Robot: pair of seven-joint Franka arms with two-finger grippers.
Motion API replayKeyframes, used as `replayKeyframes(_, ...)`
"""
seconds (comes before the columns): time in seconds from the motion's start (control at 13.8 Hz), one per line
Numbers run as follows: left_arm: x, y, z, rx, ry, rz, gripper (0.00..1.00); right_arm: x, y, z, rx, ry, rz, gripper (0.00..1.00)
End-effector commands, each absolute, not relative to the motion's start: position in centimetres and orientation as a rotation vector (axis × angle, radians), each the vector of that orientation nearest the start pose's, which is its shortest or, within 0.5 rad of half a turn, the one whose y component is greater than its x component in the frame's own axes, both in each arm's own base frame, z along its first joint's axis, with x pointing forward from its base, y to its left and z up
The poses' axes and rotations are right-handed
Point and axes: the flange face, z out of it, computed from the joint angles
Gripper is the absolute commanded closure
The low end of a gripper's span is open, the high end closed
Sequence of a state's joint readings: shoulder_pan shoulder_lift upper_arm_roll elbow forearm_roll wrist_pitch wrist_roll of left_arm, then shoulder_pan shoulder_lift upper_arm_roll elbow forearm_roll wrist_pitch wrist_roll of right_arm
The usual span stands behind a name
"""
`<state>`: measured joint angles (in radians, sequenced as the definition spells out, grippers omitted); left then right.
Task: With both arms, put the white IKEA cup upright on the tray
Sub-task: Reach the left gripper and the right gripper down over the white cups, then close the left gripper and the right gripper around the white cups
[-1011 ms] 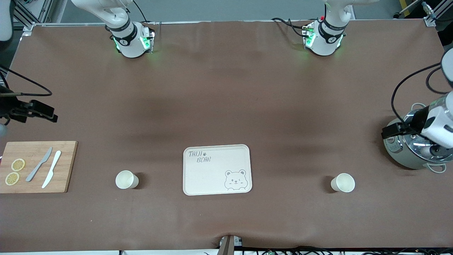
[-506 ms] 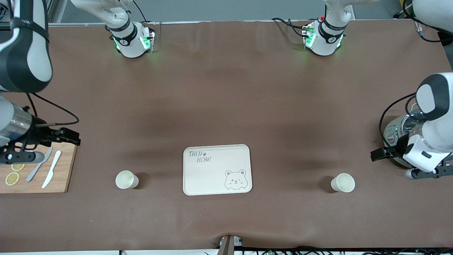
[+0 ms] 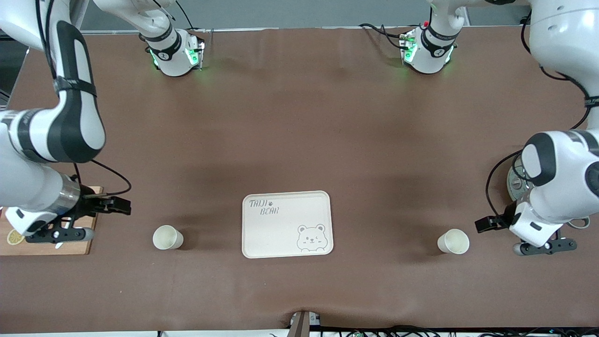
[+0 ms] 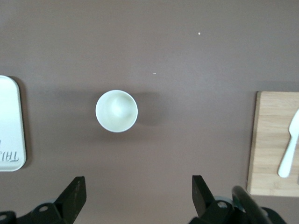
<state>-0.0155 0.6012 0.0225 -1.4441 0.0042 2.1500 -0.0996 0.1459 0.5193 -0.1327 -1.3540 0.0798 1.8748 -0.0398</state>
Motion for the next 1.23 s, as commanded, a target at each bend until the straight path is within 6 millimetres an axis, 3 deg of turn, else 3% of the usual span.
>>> replayKeyframes(0.0,73.4,-0.3,31.8,-3.124,-0.11,-0.203,0.0,71.9,3.8,39.9,-3.121,-0.051,-0.032,0.0)
replayKeyframes(0.29,74.0,-0.7,27.5,-3.121,-0.088,-0.231,0.0,73.2,3.8,34.5,-3.133,-0.052,-0.045,0.0)
replayKeyframes(0.43,74.2,-0.7,25.8,-3.119,-0.08,-0.255,0.0,73.6,3.8,32.7,-3.136,-0.05,-0.07,0.0)
replayKeyframes(0.72,74.3,-0.9,24.0,-3.121,-0.081,-0.277,0.0,74.1,3.9,29.8,-3.143,-0.053,-0.09,0.0)
replayKeyframes(0.79,74.3,-1.0,23.9,-3.123,-0.086,-0.277,0.04,74.3,4.0,28.8,-3.144,-0.055,-0.107,0.0)
replayKeyframes(1.01,74.3,-1.0,23.9,-3.128,-0.099,-0.277,0.55,74.5,4.1,27.6,-3.145,-0.056,-0.124,0.0)
replayKeyframes(1.16,74.3,-1.0,23.9,-3.131,-0.117,-0.277,0.81,74.4,4.3,27.1,-3.143,-0.062,-0.114,0.0)
